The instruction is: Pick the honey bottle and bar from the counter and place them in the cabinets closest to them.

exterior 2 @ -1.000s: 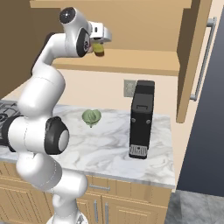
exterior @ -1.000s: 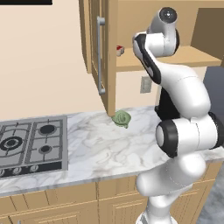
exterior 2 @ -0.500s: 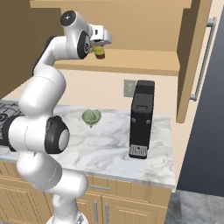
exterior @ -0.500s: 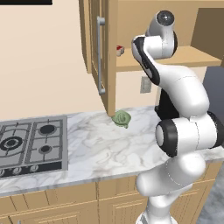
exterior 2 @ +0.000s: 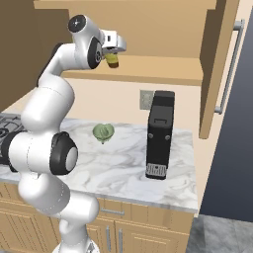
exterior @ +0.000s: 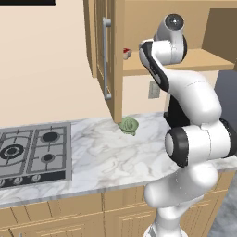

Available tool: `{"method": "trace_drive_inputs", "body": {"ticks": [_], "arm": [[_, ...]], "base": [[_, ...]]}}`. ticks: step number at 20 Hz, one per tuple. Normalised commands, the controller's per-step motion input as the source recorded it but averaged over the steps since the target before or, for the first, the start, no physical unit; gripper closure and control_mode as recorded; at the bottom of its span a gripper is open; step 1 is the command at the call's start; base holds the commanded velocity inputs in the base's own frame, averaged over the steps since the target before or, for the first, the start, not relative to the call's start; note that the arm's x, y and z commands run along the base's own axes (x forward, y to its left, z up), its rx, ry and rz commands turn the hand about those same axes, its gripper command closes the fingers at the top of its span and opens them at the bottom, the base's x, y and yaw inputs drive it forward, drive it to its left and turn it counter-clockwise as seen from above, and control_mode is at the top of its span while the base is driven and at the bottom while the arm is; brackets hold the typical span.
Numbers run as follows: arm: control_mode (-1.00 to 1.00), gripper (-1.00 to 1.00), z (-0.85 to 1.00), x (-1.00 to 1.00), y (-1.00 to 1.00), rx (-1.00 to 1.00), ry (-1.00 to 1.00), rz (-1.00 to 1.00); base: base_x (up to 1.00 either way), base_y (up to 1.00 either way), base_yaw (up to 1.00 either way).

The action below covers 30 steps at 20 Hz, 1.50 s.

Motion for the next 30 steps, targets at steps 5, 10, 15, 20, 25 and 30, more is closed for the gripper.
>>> {"method": "trace_drive_inputs", "body": {"ticks": [5, 10, 15, 20, 25, 30], "arm": [[-1.00, 1.00, 0.00, 0.00, 0.00, 0.00, 0.00, 0.00], [-1.00, 1.00, 0.00, 0.00, 0.00, 0.00, 0.00, 0.00], [-1.00, -1.00, 0.00, 0.01, 0.00, 0.00, 0.00, 0.00], [-1.00, -1.00, 0.01, 0.00, 0.00, 0.00, 0.00, 0.00], [-1.00, -1.00, 0.09, 0.00, 0.00, 0.00, 0.00, 0.00], [-1.00, -1.00, 0.02, 0.17, 0.00, 0.00, 0.00, 0.00]], "base": [[0.00, 0.00, 0.00], [0.00, 0.00, 0.00], [0.00, 0.00, 0.00], [0.00, 0.00, 0.00], [0.00, 0.00, 0.00], [0.00, 0.00, 0.00]]}}
